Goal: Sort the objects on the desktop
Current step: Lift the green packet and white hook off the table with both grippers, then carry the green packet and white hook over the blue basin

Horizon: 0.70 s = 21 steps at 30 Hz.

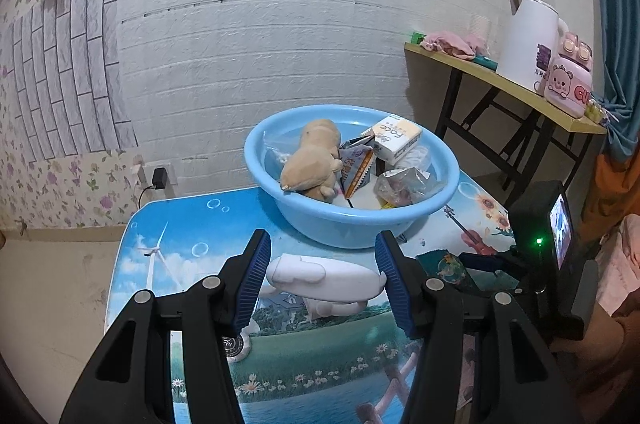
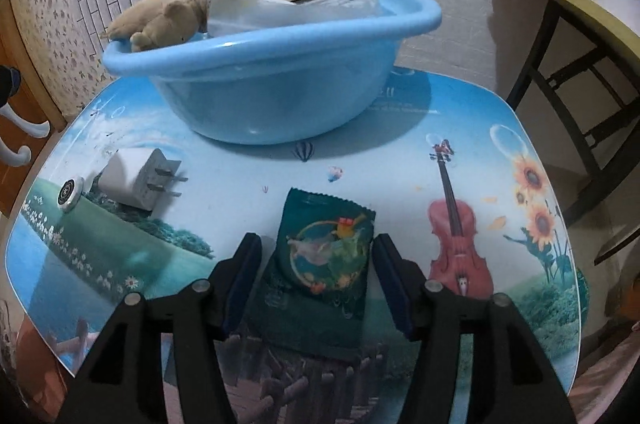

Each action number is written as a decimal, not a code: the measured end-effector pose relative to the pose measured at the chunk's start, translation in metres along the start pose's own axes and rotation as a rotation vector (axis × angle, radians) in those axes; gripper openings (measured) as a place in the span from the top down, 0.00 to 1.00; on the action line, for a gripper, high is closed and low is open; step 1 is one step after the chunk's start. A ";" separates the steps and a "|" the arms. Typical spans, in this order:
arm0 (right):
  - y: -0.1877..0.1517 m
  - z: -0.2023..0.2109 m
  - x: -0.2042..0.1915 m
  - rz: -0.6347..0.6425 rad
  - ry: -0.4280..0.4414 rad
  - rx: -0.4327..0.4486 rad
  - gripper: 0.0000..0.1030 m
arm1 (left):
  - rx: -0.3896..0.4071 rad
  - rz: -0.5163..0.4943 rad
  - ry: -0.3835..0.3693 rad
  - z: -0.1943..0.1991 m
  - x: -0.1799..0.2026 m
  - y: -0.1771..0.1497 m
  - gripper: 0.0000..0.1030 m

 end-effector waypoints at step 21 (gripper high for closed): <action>0.051 0.082 0.016 -0.065 0.175 0.189 0.57 | 0.053 -0.036 -0.018 -0.007 0.005 0.036 0.48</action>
Point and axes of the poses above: each gripper's, at about its wrist camera, not at the fingertips, and z roughly against the way its jaws point, x to its right, y to its top, the point moved 6 cm from there along -z, roughly the way its jaws point, and after that the axes turned 10 degrees about -z, right-handed, at the moved point
